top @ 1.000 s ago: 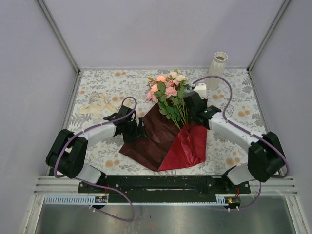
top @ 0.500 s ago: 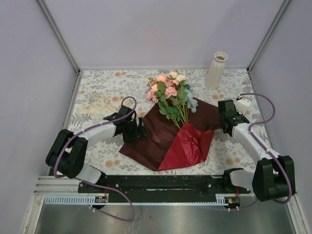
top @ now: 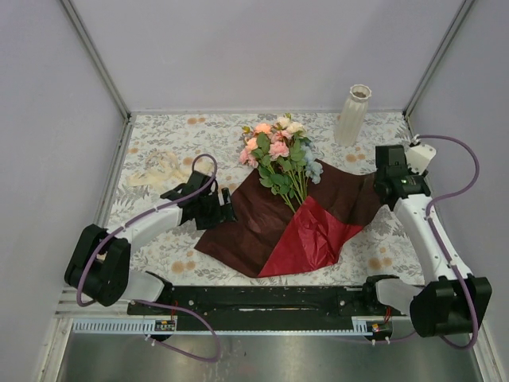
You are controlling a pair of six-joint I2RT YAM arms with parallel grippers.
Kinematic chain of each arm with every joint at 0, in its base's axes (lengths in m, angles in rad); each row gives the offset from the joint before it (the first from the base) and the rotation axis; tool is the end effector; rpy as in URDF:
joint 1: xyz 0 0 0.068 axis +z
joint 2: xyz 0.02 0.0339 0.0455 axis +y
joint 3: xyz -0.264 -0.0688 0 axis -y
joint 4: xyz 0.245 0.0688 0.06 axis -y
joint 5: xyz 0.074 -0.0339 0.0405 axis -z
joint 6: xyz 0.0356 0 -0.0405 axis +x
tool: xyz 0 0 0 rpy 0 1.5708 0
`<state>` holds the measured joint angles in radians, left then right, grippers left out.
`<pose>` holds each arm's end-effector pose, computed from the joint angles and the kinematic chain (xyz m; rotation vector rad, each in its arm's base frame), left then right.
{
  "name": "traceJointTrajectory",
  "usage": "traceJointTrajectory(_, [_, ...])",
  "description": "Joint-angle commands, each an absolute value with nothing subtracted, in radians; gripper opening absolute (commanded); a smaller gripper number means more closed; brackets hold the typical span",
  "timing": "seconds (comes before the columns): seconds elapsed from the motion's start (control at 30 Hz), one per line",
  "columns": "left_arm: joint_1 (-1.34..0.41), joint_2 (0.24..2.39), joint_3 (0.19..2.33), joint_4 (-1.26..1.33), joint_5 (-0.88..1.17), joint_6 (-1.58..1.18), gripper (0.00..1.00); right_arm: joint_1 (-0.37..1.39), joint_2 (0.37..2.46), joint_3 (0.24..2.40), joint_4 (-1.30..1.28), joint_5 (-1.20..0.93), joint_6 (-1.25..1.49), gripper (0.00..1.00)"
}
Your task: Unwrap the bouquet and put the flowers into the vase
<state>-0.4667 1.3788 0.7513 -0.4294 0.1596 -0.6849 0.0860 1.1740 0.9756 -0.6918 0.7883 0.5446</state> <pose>0.2268 -0.1206 0.1823 -0.2410 2.7285 -0.5755 0.2337 -0.0052 0.2905 0.8143 2.0655 -0.6273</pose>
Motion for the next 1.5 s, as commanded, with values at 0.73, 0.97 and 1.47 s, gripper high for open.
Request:
traceJointTrajectory(0.73, [-0.492,1.327,0.818,-0.455,0.272,-0.583,0.83,0.071,1.275,0.865,-0.471,0.093,0.602,0.4])
traceJointTrajectory(0.97, [-0.483,1.292,0.836,-0.485,0.235,-0.586,0.84,0.069,1.319,0.91,-0.531,0.449,0.494,0.36])
traceJointTrajectory(1.47, [-0.414,1.213,0.98,-0.66,0.176,-0.384,0.86,0.097,1.395,0.968,-0.342,-0.279,0.322,0.4])
